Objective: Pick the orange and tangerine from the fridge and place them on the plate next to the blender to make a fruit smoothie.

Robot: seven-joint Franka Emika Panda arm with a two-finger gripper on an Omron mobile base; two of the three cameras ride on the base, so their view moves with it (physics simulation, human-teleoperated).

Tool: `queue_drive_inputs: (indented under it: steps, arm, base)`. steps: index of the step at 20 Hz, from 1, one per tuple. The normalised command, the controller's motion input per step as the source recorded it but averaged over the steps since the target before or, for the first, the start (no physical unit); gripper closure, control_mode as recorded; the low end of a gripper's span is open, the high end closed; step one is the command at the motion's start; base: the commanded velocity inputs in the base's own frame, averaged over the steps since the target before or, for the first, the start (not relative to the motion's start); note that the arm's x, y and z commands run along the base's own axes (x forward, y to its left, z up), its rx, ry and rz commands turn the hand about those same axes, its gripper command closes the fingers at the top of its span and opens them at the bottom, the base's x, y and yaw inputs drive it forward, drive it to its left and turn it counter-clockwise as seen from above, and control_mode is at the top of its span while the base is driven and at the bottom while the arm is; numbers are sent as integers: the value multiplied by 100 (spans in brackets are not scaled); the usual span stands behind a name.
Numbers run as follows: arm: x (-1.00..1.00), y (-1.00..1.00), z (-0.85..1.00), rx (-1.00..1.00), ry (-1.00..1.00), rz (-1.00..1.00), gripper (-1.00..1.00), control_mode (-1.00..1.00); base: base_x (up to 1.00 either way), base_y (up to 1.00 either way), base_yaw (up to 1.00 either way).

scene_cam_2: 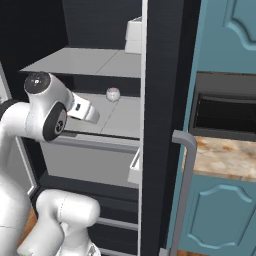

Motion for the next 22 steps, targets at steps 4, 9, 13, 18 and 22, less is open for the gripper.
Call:
queue_drive_inputs:
  steps: [4,9,13,18,22]
  arm:
    - [-24,6,-2,7,32,0,100,-100]
    - [0,0,0,0,1,0,100,-100]
    - [-43,0,-2,0,0,0,100,-100]
    - [0,0,0,0,0,0,100,100]
    - [0,0,0,0,0,0,100,100]
  base:
    - [0,0,0]
    - [0,0,0]
    - [0,0,0]
    - [-98,11,0]
    - [-100,3,-15]
